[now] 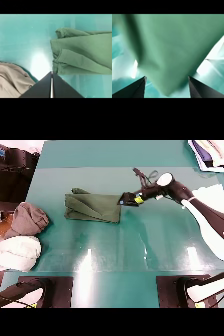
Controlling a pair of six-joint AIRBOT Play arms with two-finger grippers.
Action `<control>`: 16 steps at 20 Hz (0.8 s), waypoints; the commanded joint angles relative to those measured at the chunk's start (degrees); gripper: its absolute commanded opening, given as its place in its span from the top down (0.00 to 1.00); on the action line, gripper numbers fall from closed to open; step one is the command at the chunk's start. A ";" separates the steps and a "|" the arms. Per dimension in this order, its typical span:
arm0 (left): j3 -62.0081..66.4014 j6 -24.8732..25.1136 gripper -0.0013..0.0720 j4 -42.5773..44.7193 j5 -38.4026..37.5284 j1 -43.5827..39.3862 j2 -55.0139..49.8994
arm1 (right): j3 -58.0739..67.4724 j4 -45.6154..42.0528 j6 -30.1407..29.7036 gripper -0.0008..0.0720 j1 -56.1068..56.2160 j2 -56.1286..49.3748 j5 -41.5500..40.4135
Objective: Fold the shirts.
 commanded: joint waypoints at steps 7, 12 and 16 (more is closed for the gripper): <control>-0.02 -0.02 0.95 -1.53 0.74 0.02 0.04 | -2.89 13.42 1.29 0.03 4.63 -8.22 -10.47; -0.02 -0.02 0.95 -1.55 0.37 0.02 0.04 | 8.61 16.48 -0.37 0.79 9.57 -15.69 -11.74; -0.02 0.00 0.95 -1.53 -0.70 0.02 0.04 | 13.05 16.06 -5.18 0.97 7.54 -12.90 -11.72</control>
